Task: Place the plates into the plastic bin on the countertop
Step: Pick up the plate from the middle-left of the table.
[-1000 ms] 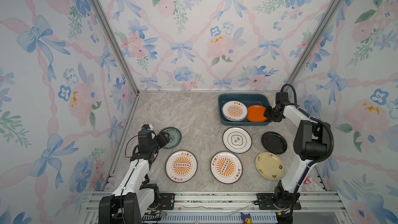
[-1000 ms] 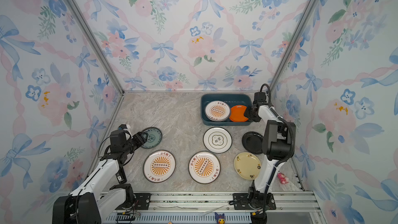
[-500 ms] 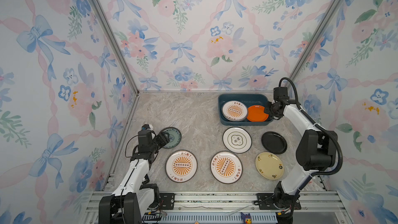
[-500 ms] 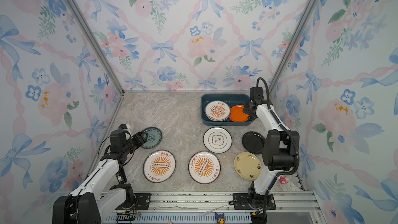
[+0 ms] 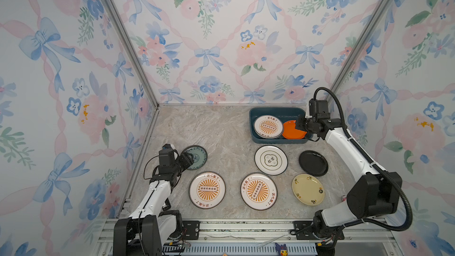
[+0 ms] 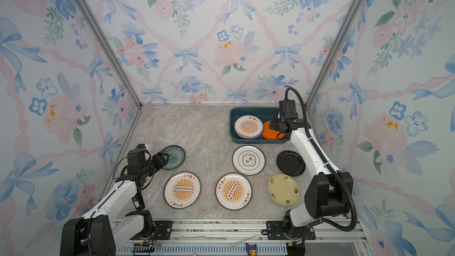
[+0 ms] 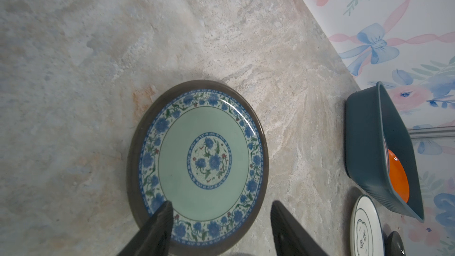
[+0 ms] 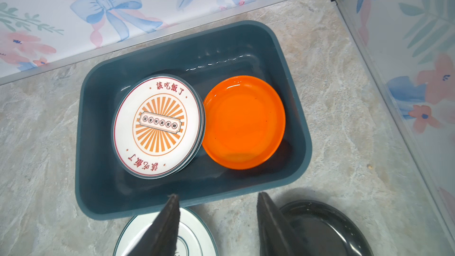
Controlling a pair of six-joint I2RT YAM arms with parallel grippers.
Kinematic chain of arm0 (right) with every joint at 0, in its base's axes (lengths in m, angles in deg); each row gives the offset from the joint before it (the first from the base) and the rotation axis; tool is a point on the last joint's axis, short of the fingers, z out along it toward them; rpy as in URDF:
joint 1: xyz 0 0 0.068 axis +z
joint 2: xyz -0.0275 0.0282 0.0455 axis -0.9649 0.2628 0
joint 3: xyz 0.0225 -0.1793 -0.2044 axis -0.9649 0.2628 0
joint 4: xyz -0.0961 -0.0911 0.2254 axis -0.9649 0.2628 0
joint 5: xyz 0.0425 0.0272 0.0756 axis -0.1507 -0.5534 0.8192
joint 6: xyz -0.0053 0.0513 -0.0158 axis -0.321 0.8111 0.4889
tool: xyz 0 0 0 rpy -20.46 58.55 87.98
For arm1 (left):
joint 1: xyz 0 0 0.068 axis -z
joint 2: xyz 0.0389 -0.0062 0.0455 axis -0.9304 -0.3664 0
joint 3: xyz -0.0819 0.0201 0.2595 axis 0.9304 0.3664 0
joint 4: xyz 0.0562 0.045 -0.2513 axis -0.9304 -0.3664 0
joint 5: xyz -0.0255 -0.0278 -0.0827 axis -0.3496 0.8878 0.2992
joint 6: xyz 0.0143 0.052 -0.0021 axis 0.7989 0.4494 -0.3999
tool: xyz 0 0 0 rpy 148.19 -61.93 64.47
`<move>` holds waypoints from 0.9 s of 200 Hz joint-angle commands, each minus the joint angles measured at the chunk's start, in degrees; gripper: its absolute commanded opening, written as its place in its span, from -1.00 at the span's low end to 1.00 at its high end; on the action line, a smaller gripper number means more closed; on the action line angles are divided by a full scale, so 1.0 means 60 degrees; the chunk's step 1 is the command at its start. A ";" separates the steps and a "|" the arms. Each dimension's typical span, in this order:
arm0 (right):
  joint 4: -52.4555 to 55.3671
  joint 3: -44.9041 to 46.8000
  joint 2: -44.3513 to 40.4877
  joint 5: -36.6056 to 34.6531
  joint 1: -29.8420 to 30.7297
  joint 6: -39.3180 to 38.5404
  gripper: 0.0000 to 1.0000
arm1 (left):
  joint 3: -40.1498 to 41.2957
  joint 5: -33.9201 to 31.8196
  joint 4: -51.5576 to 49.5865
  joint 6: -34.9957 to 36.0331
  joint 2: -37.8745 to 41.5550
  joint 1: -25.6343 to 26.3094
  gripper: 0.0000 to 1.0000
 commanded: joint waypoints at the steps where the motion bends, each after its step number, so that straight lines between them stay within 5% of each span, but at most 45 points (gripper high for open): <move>1: -0.0161 0.0558 -0.0307 0.0187 0.0190 0.0068 0.00 | 0.0406 -0.0092 -0.0173 -0.0162 -0.0110 -0.0079 0.31; 95: -0.0739 0.1577 -0.0340 0.0388 0.0286 0.0066 0.02 | 0.0711 -0.0322 -0.0699 -0.0417 0.0745 -0.0095 0.30; 180: -0.0915 0.1806 -0.0289 0.0481 0.0285 0.0081 0.02 | 0.0886 -0.0165 -0.0267 -0.0560 0.0120 -0.0095 0.30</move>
